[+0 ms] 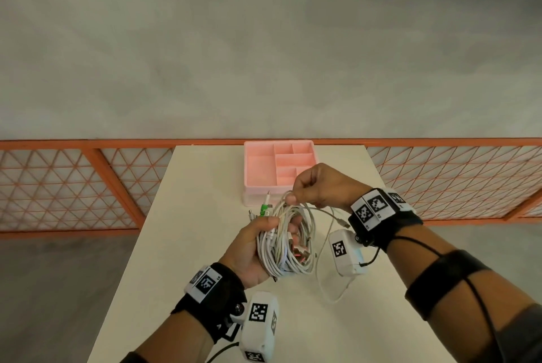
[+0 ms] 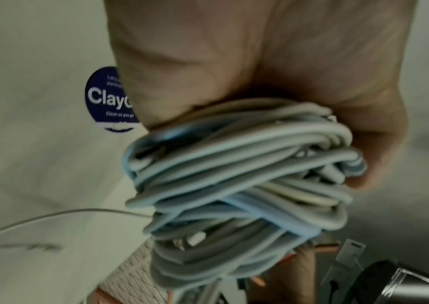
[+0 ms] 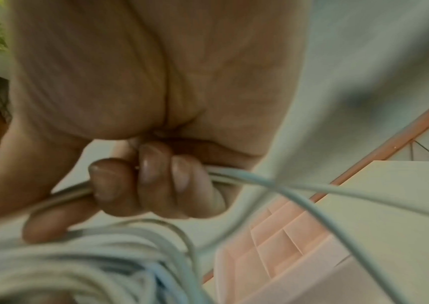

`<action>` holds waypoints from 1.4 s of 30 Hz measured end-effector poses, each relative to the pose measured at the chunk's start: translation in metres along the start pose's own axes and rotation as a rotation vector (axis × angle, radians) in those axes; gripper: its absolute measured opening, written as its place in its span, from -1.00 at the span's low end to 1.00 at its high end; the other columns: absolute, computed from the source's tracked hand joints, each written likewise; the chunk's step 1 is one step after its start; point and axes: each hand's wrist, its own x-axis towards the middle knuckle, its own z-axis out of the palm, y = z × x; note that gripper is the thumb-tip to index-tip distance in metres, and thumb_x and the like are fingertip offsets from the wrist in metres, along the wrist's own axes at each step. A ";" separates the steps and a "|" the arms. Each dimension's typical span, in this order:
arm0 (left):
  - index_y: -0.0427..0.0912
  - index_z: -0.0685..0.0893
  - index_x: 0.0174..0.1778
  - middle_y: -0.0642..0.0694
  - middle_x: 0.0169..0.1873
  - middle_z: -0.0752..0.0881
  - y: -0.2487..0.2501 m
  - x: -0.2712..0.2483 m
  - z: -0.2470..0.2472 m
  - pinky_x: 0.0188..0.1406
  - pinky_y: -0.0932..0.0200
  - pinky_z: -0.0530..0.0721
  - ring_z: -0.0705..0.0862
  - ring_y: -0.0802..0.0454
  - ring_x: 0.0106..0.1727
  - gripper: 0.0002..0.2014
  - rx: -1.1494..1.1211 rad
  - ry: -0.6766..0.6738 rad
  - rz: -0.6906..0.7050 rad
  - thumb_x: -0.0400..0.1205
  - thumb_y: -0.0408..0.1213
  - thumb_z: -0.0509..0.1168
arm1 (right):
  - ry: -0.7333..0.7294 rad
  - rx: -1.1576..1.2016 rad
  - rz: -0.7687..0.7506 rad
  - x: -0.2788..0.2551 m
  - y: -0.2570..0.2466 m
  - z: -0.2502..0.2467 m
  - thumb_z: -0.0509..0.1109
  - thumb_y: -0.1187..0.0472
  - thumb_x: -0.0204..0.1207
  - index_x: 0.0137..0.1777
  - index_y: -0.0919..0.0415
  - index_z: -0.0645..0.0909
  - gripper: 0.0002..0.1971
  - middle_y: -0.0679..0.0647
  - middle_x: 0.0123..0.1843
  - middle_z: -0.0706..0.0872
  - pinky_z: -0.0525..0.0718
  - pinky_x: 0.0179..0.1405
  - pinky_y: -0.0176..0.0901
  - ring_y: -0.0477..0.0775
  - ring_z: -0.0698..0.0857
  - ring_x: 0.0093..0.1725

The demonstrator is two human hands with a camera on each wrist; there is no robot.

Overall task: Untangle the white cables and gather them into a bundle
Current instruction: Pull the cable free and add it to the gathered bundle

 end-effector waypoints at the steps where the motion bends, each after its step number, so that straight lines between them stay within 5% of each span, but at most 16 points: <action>1: -0.49 0.68 0.19 -0.17 -0.25 0.69 0.000 -0.001 0.002 0.04 -0.03 0.65 0.71 -0.07 -0.24 -0.34 -0.054 -0.036 -0.001 0.23 -0.25 0.67 | 0.036 0.032 -0.046 0.002 0.002 0.002 0.64 0.25 0.40 -0.33 0.31 0.71 -0.80 0.04 -0.53 0.57 0.39 -0.50 -0.27 -0.04 0.43 -0.51; 4: -0.54 0.59 0.26 -0.16 -0.29 0.67 0.004 -0.003 0.007 -0.11 -0.03 0.74 0.70 -0.08 -0.28 -0.31 -0.195 -0.123 0.006 0.28 -0.29 0.64 | 0.197 0.061 -0.173 0.008 0.016 0.009 0.66 0.09 0.34 -0.28 0.22 0.63 -0.72 0.08 -0.43 0.56 0.46 -0.38 -0.21 0.04 0.47 -0.39; 8: -0.51 0.61 0.22 -0.11 -0.26 0.67 0.017 -0.006 0.013 0.00 -0.05 0.75 0.71 -0.02 -0.26 -0.33 -0.211 -0.174 0.060 0.28 -0.24 0.65 | 0.389 -0.042 -0.234 0.009 0.040 0.017 0.42 -0.12 0.55 -0.26 0.17 0.53 -0.63 -0.06 -0.42 0.51 0.48 -0.28 -0.15 -0.07 0.47 -0.38; 12: -0.46 0.56 0.23 -0.09 -0.28 0.68 0.026 -0.005 0.014 -0.02 0.01 0.74 0.71 0.00 -0.27 -0.31 -0.231 -0.172 0.106 0.29 -0.19 0.65 | 0.436 0.075 -0.212 0.003 0.056 0.037 0.17 0.01 0.76 -0.17 0.11 0.63 -0.66 -0.11 -0.31 0.68 0.58 -0.09 -0.14 -0.12 0.62 -0.25; 14: -0.43 0.52 0.25 -0.10 -0.30 0.66 0.030 -0.003 0.013 -0.08 0.05 0.73 0.69 0.01 -0.28 -0.32 -0.239 -0.166 0.129 0.32 -0.18 0.62 | 0.454 0.203 -0.131 0.002 0.065 0.046 0.16 0.03 0.76 -0.02 0.14 0.73 -0.66 0.13 -0.11 0.80 0.66 0.00 -0.04 0.01 0.71 -0.09; 16: -0.45 0.55 0.25 -0.12 -0.31 0.65 0.030 -0.002 0.013 -0.11 0.04 0.73 0.67 0.00 -0.28 -0.33 -0.240 -0.148 0.138 0.33 -0.17 0.61 | 0.458 0.377 -0.015 0.000 0.069 0.057 0.20 0.01 0.75 0.07 0.09 0.77 -0.68 0.37 0.09 0.77 0.69 0.06 0.21 0.36 0.73 0.01; 18: -0.47 0.59 0.22 -0.11 -0.31 0.64 0.026 -0.001 0.011 -0.09 0.03 0.73 0.66 -0.01 -0.27 -0.34 -0.251 -0.126 0.141 0.32 -0.15 0.61 | 0.453 0.522 0.080 -0.002 0.070 0.067 0.26 0.03 0.71 0.05 0.25 0.76 -0.67 0.45 0.02 0.75 0.74 -0.07 0.23 0.51 0.68 -0.12; 21: -0.44 0.61 0.22 -0.07 -0.29 0.66 0.021 0.000 0.008 0.02 0.06 0.71 0.67 0.01 -0.24 -0.35 -0.265 -0.075 0.161 0.32 -0.13 0.61 | 0.440 0.658 0.191 -0.009 0.071 0.080 0.25 0.18 0.65 -0.34 0.30 0.59 -0.66 0.25 -0.44 0.52 0.40 -0.46 -0.13 0.13 0.41 -0.50; 24: -0.33 0.61 0.20 -0.11 -0.25 0.72 0.023 0.003 0.009 0.07 -0.05 0.76 0.73 -0.08 -0.14 -0.52 -0.239 0.063 0.235 0.48 -0.08 0.43 | 0.384 0.476 0.221 -0.014 0.075 0.092 0.10 0.36 0.63 -0.42 0.16 0.40 -0.64 0.10 -0.54 0.38 0.30 -0.53 -0.17 0.02 0.27 -0.60; 27: -0.25 0.68 0.12 -0.21 -0.07 0.76 0.022 0.006 0.007 0.21 -0.19 0.72 0.72 -0.22 0.08 -0.64 -0.206 0.184 0.289 0.57 -0.05 0.29 | 0.265 0.057 0.167 -0.010 0.077 0.097 0.16 0.43 0.57 -0.37 0.23 0.42 -0.73 0.13 -0.48 0.48 0.47 -0.53 -0.08 0.08 0.43 -0.57; 30: -0.24 0.70 0.09 -0.20 -0.12 0.77 0.015 0.010 0.010 0.05 -0.16 0.74 0.81 -0.19 -0.10 -0.71 -0.161 0.255 0.364 0.58 -0.13 0.29 | 0.140 -0.115 0.199 -0.012 0.075 0.096 0.21 0.42 0.46 -0.21 0.30 0.63 -0.83 0.21 -0.33 0.74 0.76 -0.12 0.08 0.20 0.74 -0.32; 31: -0.24 0.70 0.05 -0.19 -0.19 0.77 0.013 0.011 0.009 0.01 -0.13 0.72 0.81 -0.15 -0.18 -0.75 -0.133 0.279 0.385 0.58 -0.16 0.29 | 0.114 -0.078 0.215 -0.013 0.075 0.097 0.17 0.40 0.51 -0.06 0.31 0.64 -0.81 0.23 -0.25 0.78 0.78 -0.13 0.07 0.20 0.78 -0.32; 33: -0.26 0.71 -0.03 -0.22 -0.28 0.76 0.011 0.013 0.006 -0.05 -0.09 0.71 0.78 -0.15 -0.26 -0.76 -0.050 0.328 0.413 0.56 -0.16 0.31 | 0.072 0.024 0.261 -0.017 0.073 0.100 0.16 0.26 0.65 0.13 0.31 0.57 -0.80 0.21 -0.21 0.77 0.74 -0.38 -0.05 0.15 0.75 -0.46; 35: -0.30 0.76 -0.11 -0.31 -0.27 0.75 0.008 0.014 0.000 -0.08 -0.10 0.73 0.76 -0.23 -0.25 -0.77 0.040 0.389 0.425 0.56 -0.18 0.35 | 0.044 0.015 0.275 -0.021 0.069 0.100 0.24 0.08 0.68 0.10 0.31 0.58 -0.73 0.17 -0.33 0.72 0.63 -0.55 -0.14 0.06 0.61 -0.60; 39: -0.46 0.73 0.04 -0.37 -0.22 0.75 0.002 0.016 -0.013 -0.30 -0.01 0.76 0.78 -0.21 -0.27 -0.72 0.289 0.484 0.514 0.56 -0.28 0.41 | -0.022 -0.141 0.281 -0.026 0.062 0.088 0.41 -0.08 0.57 -0.14 0.26 0.62 -0.64 0.08 -0.48 0.50 0.47 -0.62 -0.21 0.01 0.41 -0.62; 42: -0.39 0.70 0.19 -0.31 -0.13 0.80 0.002 0.017 -0.023 -0.23 0.02 0.76 0.81 -0.22 -0.12 -0.65 0.436 0.533 0.554 0.53 -0.30 0.48 | -0.100 -0.277 0.285 -0.030 0.046 0.075 0.38 0.04 0.62 -0.03 0.38 0.68 -0.67 0.12 -0.43 0.49 0.42 -0.61 -0.26 0.03 0.40 -0.60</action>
